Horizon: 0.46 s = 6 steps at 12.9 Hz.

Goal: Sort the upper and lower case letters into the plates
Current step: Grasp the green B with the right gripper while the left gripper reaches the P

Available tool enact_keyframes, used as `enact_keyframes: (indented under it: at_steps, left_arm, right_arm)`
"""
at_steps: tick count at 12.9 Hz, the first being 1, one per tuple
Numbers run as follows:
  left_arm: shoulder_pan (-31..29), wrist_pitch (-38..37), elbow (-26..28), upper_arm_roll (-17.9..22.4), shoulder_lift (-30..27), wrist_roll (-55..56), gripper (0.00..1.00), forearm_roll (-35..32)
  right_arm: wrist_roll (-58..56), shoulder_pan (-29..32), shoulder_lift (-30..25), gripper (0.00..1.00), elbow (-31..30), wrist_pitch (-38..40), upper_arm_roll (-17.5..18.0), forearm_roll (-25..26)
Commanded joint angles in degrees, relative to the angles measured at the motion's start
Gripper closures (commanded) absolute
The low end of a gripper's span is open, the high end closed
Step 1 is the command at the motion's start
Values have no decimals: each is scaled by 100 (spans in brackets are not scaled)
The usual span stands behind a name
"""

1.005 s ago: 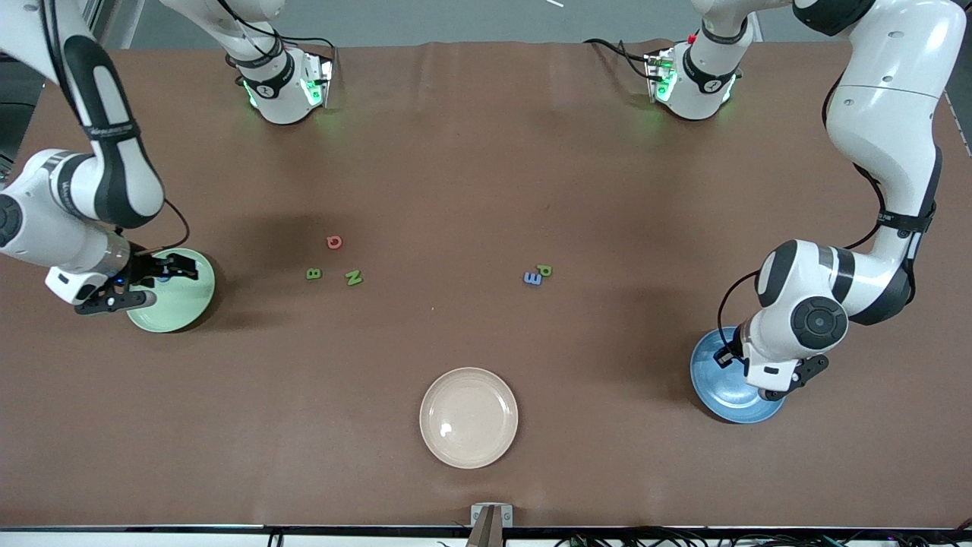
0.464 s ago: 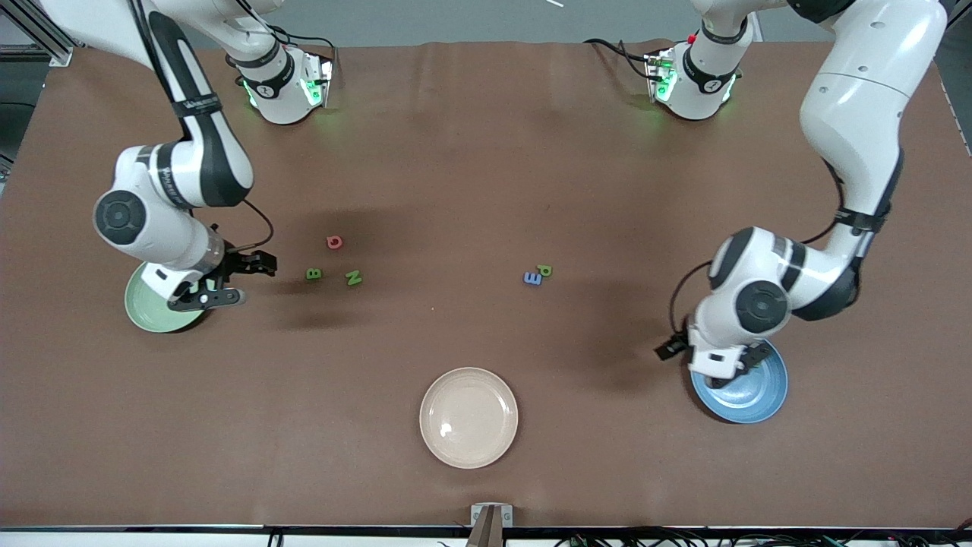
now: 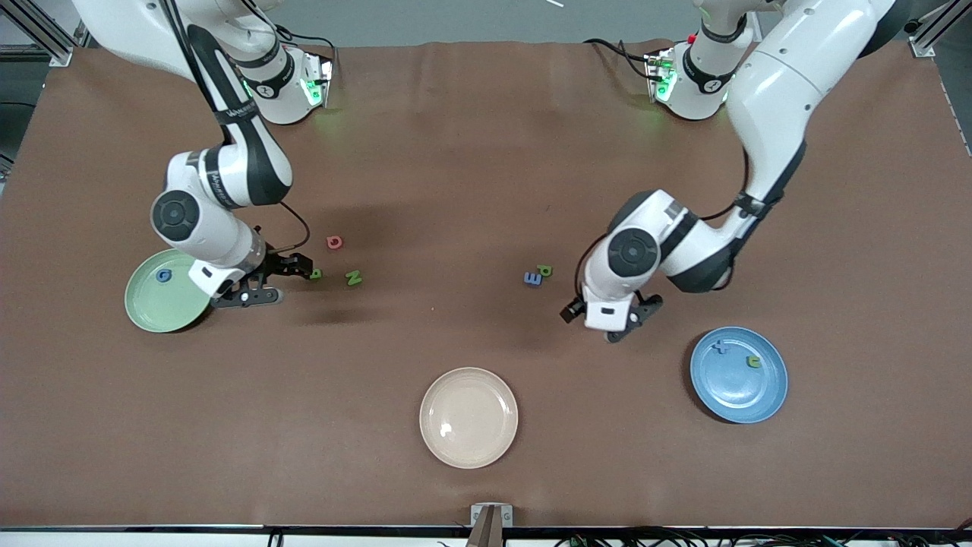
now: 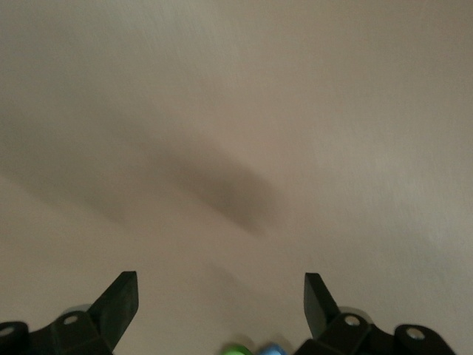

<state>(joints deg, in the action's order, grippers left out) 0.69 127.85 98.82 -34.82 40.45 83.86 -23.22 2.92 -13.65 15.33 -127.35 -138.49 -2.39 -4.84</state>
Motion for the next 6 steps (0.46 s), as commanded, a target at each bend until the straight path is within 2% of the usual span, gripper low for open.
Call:
enact_keyframes:
  at_steps: [1, 3, 4, 5, 6]
  left_arm:
    - [237, 626, 541, 63, -160, 621, 3, -25]
    - [230, 733, 831, 54, -230, 938, 5, -147]
    - [229, 733, 954, 54, -257, 1192, 9, -209]
    - [247, 733, 1016, 54, -248, 1569, 16, -236]
    - [264, 733, 1034, 54, -231, 1999, 17, -297]
  right_arm:
    - [253, -269, 179, 1, -290, -615, -59, -113]
    - [262, -279, 408, 5, -352, -890, -51, -113]
    - [253, -314, 444, 8, -387, -899, -59, -113]
    - [253, -323, 453, 13, -422, -934, -60, -113]
    - [253, -323, 462, 19, -457, -935, -60, -113]
